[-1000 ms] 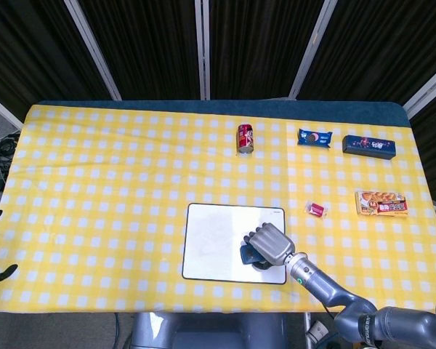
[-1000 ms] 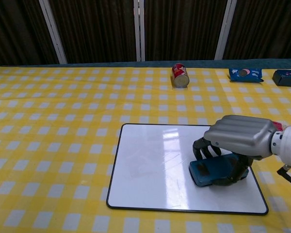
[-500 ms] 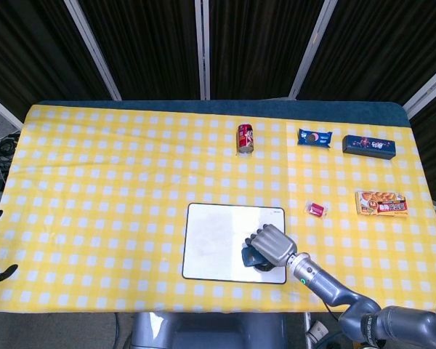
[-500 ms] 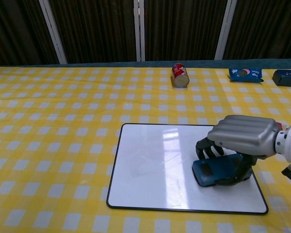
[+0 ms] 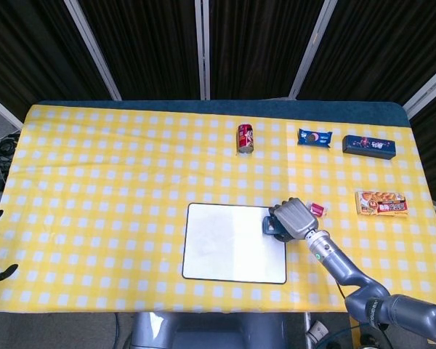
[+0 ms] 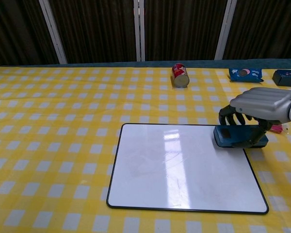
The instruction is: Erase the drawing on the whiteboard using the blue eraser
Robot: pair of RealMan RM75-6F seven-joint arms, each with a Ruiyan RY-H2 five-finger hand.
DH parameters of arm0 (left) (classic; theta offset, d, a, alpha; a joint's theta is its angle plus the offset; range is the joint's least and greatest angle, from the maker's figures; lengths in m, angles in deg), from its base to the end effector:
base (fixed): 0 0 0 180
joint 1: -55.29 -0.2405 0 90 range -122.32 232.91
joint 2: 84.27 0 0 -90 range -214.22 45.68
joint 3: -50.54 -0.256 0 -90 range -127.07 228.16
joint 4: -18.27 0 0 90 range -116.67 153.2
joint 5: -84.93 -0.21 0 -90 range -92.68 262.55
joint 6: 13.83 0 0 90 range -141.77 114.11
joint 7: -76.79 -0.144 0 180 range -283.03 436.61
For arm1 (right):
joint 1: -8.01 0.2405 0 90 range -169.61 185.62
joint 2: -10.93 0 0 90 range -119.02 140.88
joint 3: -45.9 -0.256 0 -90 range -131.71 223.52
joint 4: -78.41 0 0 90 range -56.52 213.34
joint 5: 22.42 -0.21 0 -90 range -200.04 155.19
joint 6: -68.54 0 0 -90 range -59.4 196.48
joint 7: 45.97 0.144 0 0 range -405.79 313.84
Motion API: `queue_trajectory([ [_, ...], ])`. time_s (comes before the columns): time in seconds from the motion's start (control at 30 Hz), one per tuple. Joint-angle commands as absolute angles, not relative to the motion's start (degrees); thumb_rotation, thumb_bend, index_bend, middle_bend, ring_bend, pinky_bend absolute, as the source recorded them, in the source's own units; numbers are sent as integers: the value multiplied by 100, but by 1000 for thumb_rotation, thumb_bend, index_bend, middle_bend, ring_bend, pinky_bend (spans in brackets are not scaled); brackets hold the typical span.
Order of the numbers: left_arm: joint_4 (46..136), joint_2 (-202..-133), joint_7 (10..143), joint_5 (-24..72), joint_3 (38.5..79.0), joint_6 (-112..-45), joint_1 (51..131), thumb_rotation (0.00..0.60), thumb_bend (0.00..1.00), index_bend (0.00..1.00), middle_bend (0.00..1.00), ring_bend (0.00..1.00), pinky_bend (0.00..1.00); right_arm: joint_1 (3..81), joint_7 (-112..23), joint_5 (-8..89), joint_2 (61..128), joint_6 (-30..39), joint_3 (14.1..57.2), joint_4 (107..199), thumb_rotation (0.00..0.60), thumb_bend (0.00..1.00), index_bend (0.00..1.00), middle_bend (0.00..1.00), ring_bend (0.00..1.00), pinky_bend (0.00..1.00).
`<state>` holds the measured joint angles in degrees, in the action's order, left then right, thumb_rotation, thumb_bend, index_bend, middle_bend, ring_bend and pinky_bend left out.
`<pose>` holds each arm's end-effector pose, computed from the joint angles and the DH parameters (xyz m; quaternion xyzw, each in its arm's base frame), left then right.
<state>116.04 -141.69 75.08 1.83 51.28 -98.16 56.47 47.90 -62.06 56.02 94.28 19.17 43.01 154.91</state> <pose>-0.3214 0.1518 0.1836 -0.5846 -0.4154 -0.3309 0.6133 -0.2127 -0.3362 -0.0018 0.8279 -0.2740 0.2670 0.4102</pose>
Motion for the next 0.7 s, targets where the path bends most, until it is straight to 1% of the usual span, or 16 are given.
queue_trajectory([
  [0.03, 11611, -14164, 7517, 172, 5123, -9826, 5642, 600, 0, 0, 0, 0, 0, 4628, -5908, 5775, 8988, 1637, 4329, 15756, 600, 411, 549, 576, 488, 473],
  [0.27, 11663, -14163, 7471, 78, 5086, -9882, 5620, 600, 0, 0, 0, 0, 0, 4301, -5573, 5832, 8588, 1475, 4569, 15647, 600, 410, 549, 575, 488, 473],
  [0.47, 11730, -14166, 7420, 15, 5064, -9936, 5599, 600, 0, 0, 0, 0, 0, 4016, -5132, 6082, 8633, 1343, 4860, 15313, 600, 408, 548, 573, 488, 473],
  [0.57, 11749, -14172, 7397, -6, 5055, -9930, 5604, 600, 0, 0, 0, 0, 0, 3909, -4891, 6102, 8739, 1287, 4892, 15212, 600, 402, 533, 561, 488, 473],
  [0.6, 11754, -14170, 7396, -9, 5054, -9931, 5604, 600, 0, 0, 0, 0, 0, 3878, -4770, 6095, 8776, 1287, 4898, 15213, 600, 378, 502, 539, 484, 470],
  [0.67, 11760, -14165, 7399, -8, 5060, -9946, 5600, 600, 0, 0, 0, 0, 0, 3861, -4609, 6116, 8791, 1334, 4922, 15224, 600, 248, 378, 437, 425, 415],
  [0.7, 11762, -14161, 7407, -6, 5064, -9955, 5597, 600, 0, 0, 0, 0, 0, 3858, -4548, 6121, 8781, 1353, 4921, 15254, 600, 165, 297, 361, 372, 368],
])
